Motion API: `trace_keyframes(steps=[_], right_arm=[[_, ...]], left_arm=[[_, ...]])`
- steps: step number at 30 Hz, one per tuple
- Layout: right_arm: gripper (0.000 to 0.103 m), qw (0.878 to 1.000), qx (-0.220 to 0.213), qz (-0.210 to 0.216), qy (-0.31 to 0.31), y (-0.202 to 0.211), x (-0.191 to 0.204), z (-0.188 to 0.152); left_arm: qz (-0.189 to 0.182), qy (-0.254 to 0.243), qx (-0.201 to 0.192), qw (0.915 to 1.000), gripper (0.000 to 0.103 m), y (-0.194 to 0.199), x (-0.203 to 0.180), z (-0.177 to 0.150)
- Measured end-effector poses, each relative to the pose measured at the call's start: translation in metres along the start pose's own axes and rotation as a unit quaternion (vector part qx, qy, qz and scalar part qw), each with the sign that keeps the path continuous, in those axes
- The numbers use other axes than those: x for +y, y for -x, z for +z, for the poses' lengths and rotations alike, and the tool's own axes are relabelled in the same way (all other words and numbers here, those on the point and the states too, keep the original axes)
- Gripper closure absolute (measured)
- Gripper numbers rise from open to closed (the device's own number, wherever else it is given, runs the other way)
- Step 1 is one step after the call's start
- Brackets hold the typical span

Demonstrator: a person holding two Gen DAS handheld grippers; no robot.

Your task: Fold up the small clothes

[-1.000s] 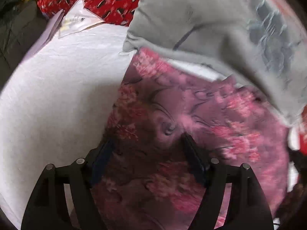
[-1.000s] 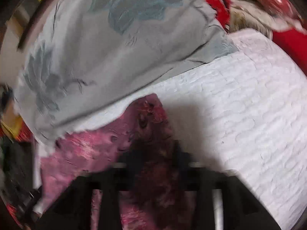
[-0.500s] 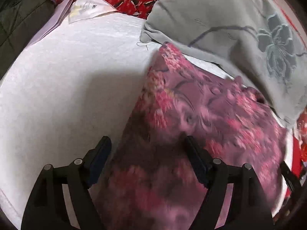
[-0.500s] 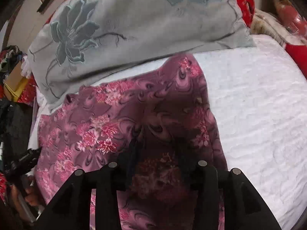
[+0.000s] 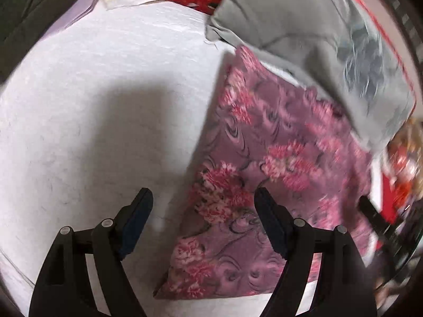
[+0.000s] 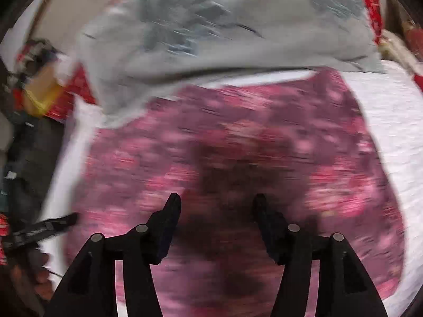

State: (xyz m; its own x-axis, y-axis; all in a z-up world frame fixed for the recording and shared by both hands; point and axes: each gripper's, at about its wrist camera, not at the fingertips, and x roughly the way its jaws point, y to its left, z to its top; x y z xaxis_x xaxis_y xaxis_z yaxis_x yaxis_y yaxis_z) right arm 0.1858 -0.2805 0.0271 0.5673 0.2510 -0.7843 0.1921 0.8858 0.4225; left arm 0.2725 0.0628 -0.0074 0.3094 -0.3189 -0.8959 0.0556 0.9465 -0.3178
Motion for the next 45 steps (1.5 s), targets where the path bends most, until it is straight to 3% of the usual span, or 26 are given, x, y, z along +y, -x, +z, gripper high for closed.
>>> trace_keyframes(steps=[2,4,6,7,10,14,17,21,24,26,30,31,32,35,38,45], right_arm=[[0.044,1.000,-0.007,0.017,0.022,-0.004,0.025,-0.005],[0.042,0.999,0.014,0.036,0.037,-0.027,0.047,-0.016],[0.036,0.996,0.049,0.005,0.076,-0.051,0.061,-0.029],[0.036,0.994,0.030,-0.014,0.105,-0.050,0.069,-0.033],[0.035,0.990,0.033,-0.045,0.129,-0.040,0.086,-0.032],[0.034,0.980,0.013,-0.001,0.200,-0.018,0.120,-0.057],[0.033,0.954,0.016,0.020,0.300,-0.024,0.165,-0.095],[0.033,0.912,0.023,0.012,0.410,-0.038,0.210,-0.145],[0.033,0.876,-0.005,-0.038,0.480,-0.053,0.233,-0.170],[0.029,0.863,-0.037,-0.068,0.498,-0.065,0.241,-0.172],[0.029,0.865,-0.063,-0.092,0.490,-0.075,0.240,-0.158],[0.049,0.867,-0.057,-0.091,0.486,-0.076,0.238,-0.154],[0.075,0.872,-0.045,-0.089,0.479,-0.079,0.234,-0.146],[0.091,0.880,-0.070,-0.077,0.463,-0.064,0.220,-0.132],[0.096,0.887,-0.095,-0.061,0.449,-0.042,0.211,-0.127],[0.097,0.904,-0.112,-0.019,0.411,-0.022,0.202,-0.116]], left_arm=[[-0.006,0.003,0.024,0.9997,0.024,-0.011,0.002,-0.001],[0.001,-0.005,0.040,0.9992,0.024,-0.022,0.002,-0.005],[-0.003,-0.025,0.042,0.9988,0.024,-0.018,0.000,-0.005],[-0.012,-0.022,0.046,0.9986,0.024,-0.014,0.001,-0.003],[-0.062,0.012,0.049,0.9968,0.024,0.003,0.021,0.010],[-0.067,0.038,0.059,0.9952,0.024,0.017,0.049,0.030],[-0.077,0.044,0.074,0.9933,0.024,0.019,0.059,0.036],[-0.080,0.040,0.095,0.9914,0.024,0.018,0.064,0.039],[-0.084,0.033,0.100,0.9909,0.024,0.021,0.067,0.043],[-0.092,0.034,0.102,0.9899,0.024,0.021,0.067,0.047],[-0.133,0.046,0.115,0.9833,0.024,0.014,0.061,0.059],[-0.150,0.052,0.120,0.9800,0.024,0.010,0.056,0.063],[-0.160,0.055,0.124,0.9778,0.024,0.007,0.053,0.066],[-0.180,0.055,0.136,0.9727,0.024,-0.008,0.034,0.078],[-0.176,0.041,0.151,0.9719,0.024,-0.027,0.010,0.089],[-0.124,-0.017,0.194,0.9730,0.024,-0.065,-0.038,0.095]])
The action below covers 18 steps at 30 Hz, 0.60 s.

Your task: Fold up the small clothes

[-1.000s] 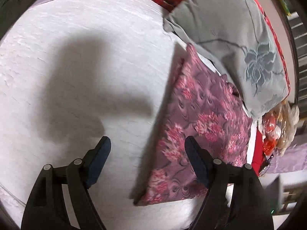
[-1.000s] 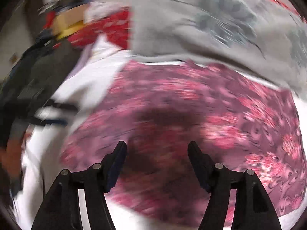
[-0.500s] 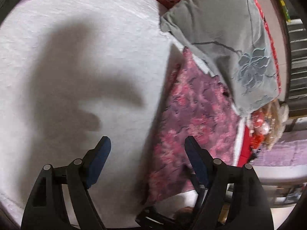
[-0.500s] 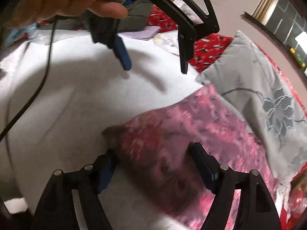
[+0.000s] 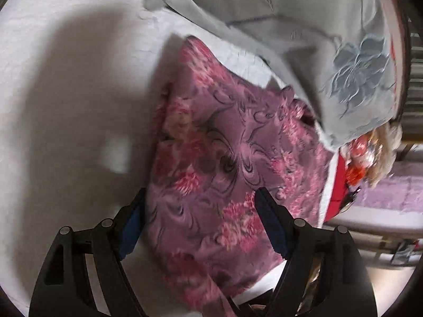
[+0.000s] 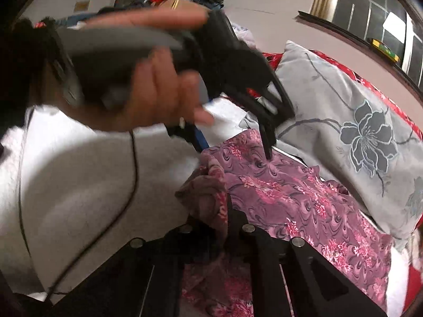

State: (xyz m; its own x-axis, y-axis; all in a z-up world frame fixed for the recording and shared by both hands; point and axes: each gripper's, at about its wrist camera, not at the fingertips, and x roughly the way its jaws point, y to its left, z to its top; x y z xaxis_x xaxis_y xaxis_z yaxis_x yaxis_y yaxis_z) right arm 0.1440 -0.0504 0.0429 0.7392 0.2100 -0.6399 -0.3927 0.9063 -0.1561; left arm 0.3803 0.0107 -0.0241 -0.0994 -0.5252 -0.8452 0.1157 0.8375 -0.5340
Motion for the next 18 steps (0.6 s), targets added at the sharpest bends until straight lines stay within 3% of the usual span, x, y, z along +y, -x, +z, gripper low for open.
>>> trace_keyframes(steps=[2,3,4,6,7,18], right_arm=[[0.097,1.000,-0.007,0.009,-0.017,0.003,-0.007,0.000],[0.097,1.000,-0.010,0.012,-0.024,0.005,-0.008,-0.001],[0.097,0.999,-0.013,0.014,-0.030,0.008,-0.010,-0.001],[0.097,0.999,-0.018,0.019,-0.048,0.013,-0.018,-0.003],[0.098,0.998,-0.020,0.021,-0.057,0.015,-0.022,-0.004],[0.098,0.982,-0.072,0.022,-0.174,0.068,-0.084,-0.012]], left_arm=[[-0.002,-0.008,-0.006,0.9999,0.026,-0.002,-0.006,0.000],[-0.005,-0.011,-0.009,0.9999,0.035,-0.001,-0.009,0.000],[-0.009,-0.013,-0.012,0.9998,0.058,0.000,-0.011,0.000],[-0.007,-0.015,-0.014,0.9998,0.089,0.003,-0.018,-0.001],[-0.004,-0.014,-0.016,0.9998,0.094,0.005,-0.021,0.000],[-0.023,-0.040,-0.081,0.9957,0.094,0.043,-0.096,-0.027]])
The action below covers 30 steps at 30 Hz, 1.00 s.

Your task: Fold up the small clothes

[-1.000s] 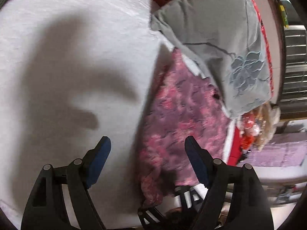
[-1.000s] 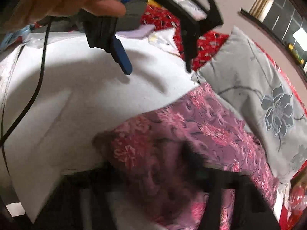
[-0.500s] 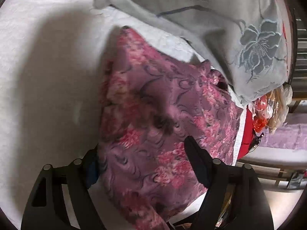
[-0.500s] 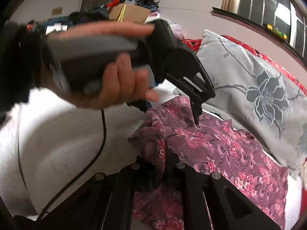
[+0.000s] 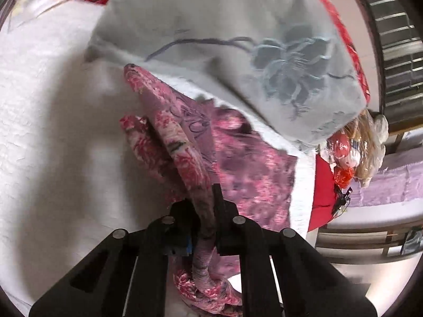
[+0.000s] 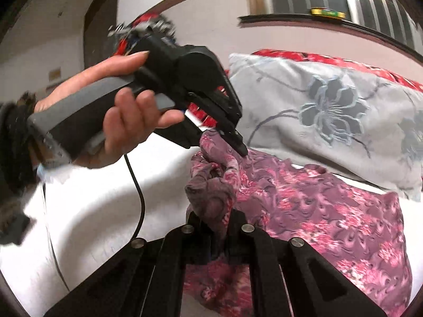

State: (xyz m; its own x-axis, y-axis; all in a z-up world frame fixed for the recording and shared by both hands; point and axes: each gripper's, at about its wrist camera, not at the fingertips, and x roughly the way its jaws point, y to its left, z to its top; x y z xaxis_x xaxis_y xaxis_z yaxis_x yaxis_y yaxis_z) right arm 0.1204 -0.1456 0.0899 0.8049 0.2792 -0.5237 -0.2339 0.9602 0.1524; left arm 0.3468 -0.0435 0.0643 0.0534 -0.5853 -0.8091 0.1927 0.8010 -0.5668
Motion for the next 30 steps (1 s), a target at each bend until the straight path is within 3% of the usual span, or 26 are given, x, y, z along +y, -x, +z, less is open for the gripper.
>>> trace_keyframes(steps=[7,14,25,30], right_arm=[[0.098,0.997,-0.027,-0.008,-0.074,0.041,-0.046,-0.001],[0.098,0.984,-0.042,-0.016,-0.174,0.074,-0.112,-0.019],[0.098,0.943,-0.051,-0.039,-0.328,0.114,-0.207,-0.068],[0.098,0.906,-0.020,-0.035,-0.422,0.107,-0.241,-0.109]], left_arm=[[0.003,-0.022,-0.006,0.9997,0.094,-0.011,-0.060,-0.011],[0.015,-0.042,0.004,0.9990,0.094,-0.051,-0.122,-0.021],[0.038,-0.069,0.057,0.9952,0.093,-0.151,-0.197,-0.030],[0.051,-0.069,0.064,0.9943,0.084,-0.186,-0.207,-0.037]])
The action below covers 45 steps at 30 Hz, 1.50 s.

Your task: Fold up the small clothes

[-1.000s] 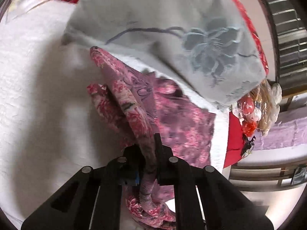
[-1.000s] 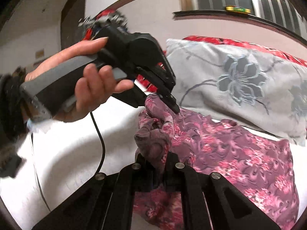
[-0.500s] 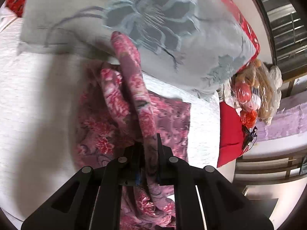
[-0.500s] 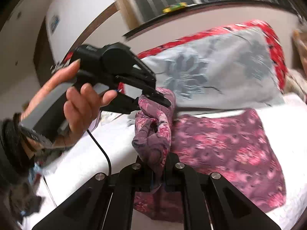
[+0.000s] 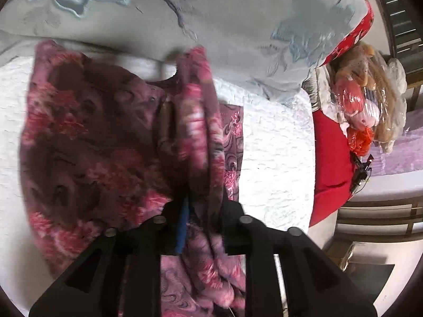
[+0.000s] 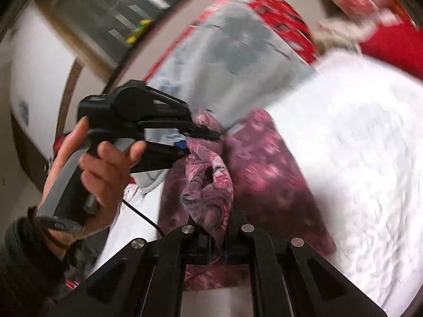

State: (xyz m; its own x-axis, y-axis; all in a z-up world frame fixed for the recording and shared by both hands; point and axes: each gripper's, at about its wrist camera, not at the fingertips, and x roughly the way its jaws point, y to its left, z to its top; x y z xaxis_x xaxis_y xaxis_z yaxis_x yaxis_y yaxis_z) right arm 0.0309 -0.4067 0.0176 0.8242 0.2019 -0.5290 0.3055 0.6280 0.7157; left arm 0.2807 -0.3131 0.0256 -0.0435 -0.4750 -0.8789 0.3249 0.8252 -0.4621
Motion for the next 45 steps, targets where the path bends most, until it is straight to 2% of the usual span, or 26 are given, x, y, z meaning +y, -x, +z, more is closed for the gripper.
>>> trace_keyframes(steps=[3,5,6,8,9,10,12,14,16,19,20,21,23,24,25,26,27,28,30,31,34,36,38,40,43,45], right_arm=[[0.097,0.999,0.028,-0.012,-0.042,-0.009,-0.024,-0.005],[0.087,0.997,0.048,-0.022,-0.058,-0.013,-0.034,-0.007],[0.087,0.997,0.054,-0.023,-0.059,-0.013,-0.036,-0.007],[0.079,0.997,0.057,-0.029,-0.053,-0.003,-0.037,-0.005],[0.078,0.997,0.054,-0.032,-0.049,0.002,-0.037,-0.003],[0.076,0.997,0.043,-0.036,-0.043,0.011,-0.036,0.001],[0.069,0.999,0.002,-0.043,-0.033,0.030,-0.034,0.014],[0.053,0.999,-0.029,-0.041,-0.022,0.035,-0.029,0.035],[0.051,0.999,-0.028,-0.027,-0.005,0.018,-0.019,0.061],[0.045,0.999,0.032,0.000,0.025,-0.039,-0.001,0.092],[0.041,0.997,0.070,0.018,0.032,-0.069,0.005,0.099],[0.042,0.995,0.091,0.011,0.039,-0.089,0.007,0.103],[0.041,0.991,0.113,-0.037,0.059,-0.127,0.013,0.105],[0.042,0.988,0.137,-0.040,0.066,-0.143,0.014,0.107],[0.065,0.984,0.156,-0.051,0.071,-0.157,0.016,0.110],[0.096,0.984,0.151,-0.048,0.076,-0.160,0.021,0.115],[0.099,0.988,0.128,-0.024,0.084,-0.154,0.029,0.121],[0.099,0.990,0.100,-0.007,0.103,-0.145,0.038,0.126],[0.099,0.990,0.067,-0.011,0.123,-0.136,0.044,0.133],[0.099,0.990,0.074,-0.027,0.118,-0.141,0.037,0.134],[0.099,0.980,0.143,-0.095,0.096,-0.176,0.004,0.123],[0.100,0.984,0.138,-0.081,0.076,-0.174,-0.001,0.123],[0.088,0.987,0.125,-0.073,0.070,-0.158,0.006,0.126],[0.084,0.990,0.122,-0.038,0.066,-0.132,0.008,0.122],[0.055,0.987,0.137,-0.035,0.074,-0.108,0.001,0.103],[0.056,0.979,0.169,-0.060,0.093,-0.108,-0.006,0.085]], left_arm=[[-0.037,0.010,0.007,0.9992,0.079,-0.001,0.002,0.000],[-0.063,0.018,-0.005,0.9978,0.079,0.012,0.010,0.004],[-0.076,0.022,-0.019,0.9967,0.075,0.023,0.017,0.007],[-0.084,0.024,-0.048,0.9951,0.057,0.046,0.034,0.010],[-0.070,0.023,-0.065,0.9952,0.047,0.059,0.044,0.009],[-0.053,0.020,-0.078,0.9953,0.044,0.066,0.052,0.008],[-0.008,0.010,-0.094,0.9955,0.044,0.078,0.075,0.001],[0.016,0.018,-0.100,0.9947,0.044,0.079,0.099,-0.009],[0.002,0.037,-0.098,0.9945,0.044,0.076,0.121,-0.023],[-0.038,0.068,-0.088,0.9931,0.044,0.062,0.148,-0.041],[-0.048,0.076,-0.092,0.9917,0.044,0.059,0.155,-0.046],[-0.055,0.082,-0.094,0.9907,0.044,0.057,0.160,-0.049],[-0.073,0.087,-0.094,0.9891,0.044,0.053,0.163,-0.050],[-0.075,0.086,-0.095,0.9889,0.044,0.052,0.164,-0.049],[-0.076,0.082,-0.096,0.9891,0.044,0.055,0.165,-0.047],[-0.073,0.075,-0.101,0.9894,0.044,0.057,0.163,-0.045],[-0.064,0.065,-0.110,0.9898,0.044,0.063,0.162,-0.044],[-0.048,0.054,-0.119,0.9902,0.044,0.068,0.160,-0.044],[-0.024,0.037,-0.141,0.9891,0.041,0.068,0.152,-0.045],[-0.014,0.036,-0.143,0.9890,0.039,0.067,0.152,-0.047],[-0.002,0.028,-0.138,0.9901,0.036,0.055,0.151,-0.057],[0.018,0.016,-0.139,0.9900,0.035,0.052,0.148,-0.065],[0.021,0.013,-0.143,0.9894,0.035,0.057,0.149,-0.074],[0.000,0.017,-0.151,0.9883,0.035,0.063,0.152,-0.084],[0.003,-0.008,-0.155,0.9879,0.032,0.057,0.152,-0.092],[0.017,-0.011,-0.160,0.9869,0.031,0.051,0.149,-0.093]])
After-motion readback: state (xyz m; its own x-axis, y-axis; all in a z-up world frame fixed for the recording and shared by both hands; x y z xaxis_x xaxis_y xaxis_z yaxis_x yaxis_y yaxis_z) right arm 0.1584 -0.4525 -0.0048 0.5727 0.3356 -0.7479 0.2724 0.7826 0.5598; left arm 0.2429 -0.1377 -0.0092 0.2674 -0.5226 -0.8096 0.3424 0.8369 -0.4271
